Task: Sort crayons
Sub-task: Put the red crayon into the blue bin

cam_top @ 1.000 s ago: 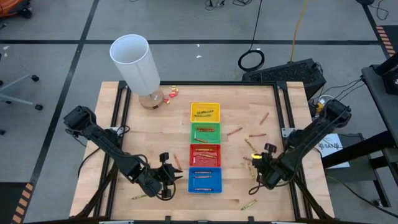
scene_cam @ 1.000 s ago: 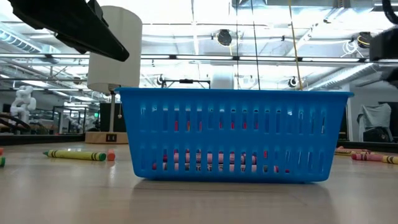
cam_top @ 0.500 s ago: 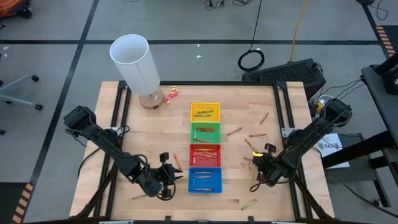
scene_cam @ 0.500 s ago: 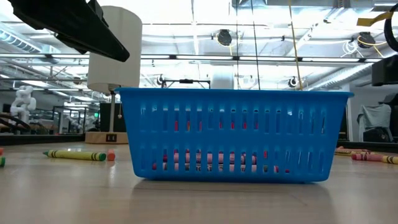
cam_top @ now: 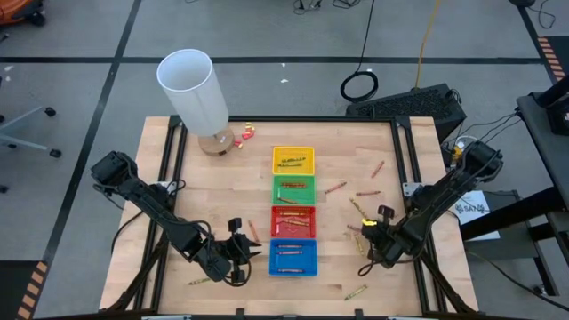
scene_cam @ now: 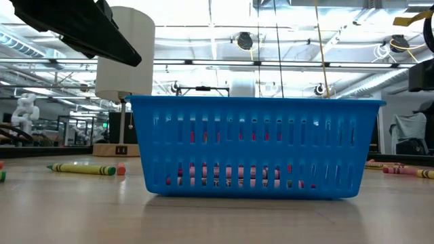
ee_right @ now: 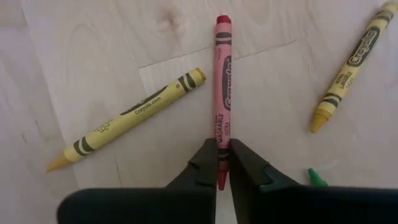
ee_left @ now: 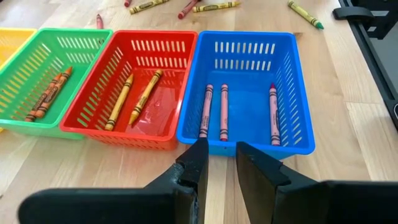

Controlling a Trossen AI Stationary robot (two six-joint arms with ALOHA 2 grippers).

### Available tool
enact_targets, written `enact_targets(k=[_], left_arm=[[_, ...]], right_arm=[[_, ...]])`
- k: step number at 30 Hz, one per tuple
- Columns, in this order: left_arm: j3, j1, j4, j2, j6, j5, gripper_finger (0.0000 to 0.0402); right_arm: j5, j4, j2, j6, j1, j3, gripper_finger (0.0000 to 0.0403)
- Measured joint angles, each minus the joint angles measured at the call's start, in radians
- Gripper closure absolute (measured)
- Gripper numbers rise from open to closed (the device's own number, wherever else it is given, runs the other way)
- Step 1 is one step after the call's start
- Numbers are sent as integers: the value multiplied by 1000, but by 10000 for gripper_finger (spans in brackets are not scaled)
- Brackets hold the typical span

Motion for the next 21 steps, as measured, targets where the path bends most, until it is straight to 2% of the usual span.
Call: enact_targets(k=[6, 9, 11, 17, 21], left_arm=[[0, 0, -1, 0, 0, 0, 317], [0, 0, 0, 0, 0, -1, 317], [0, 0, -1, 0, 0, -5, 317], [0, 0, -1, 0, 0, -6, 317], [0, 0, -1, 0, 0, -7, 317]], right_arm=[[202, 35, -21, -83, -2, 52, 400], [302, 108, -31, -158, -2, 65, 401], [372, 197, -33, -229, -2, 66, 401], [452, 527, -32, -442, 0, 67, 402], [546, 718, -22, -556, 7, 67, 402]])
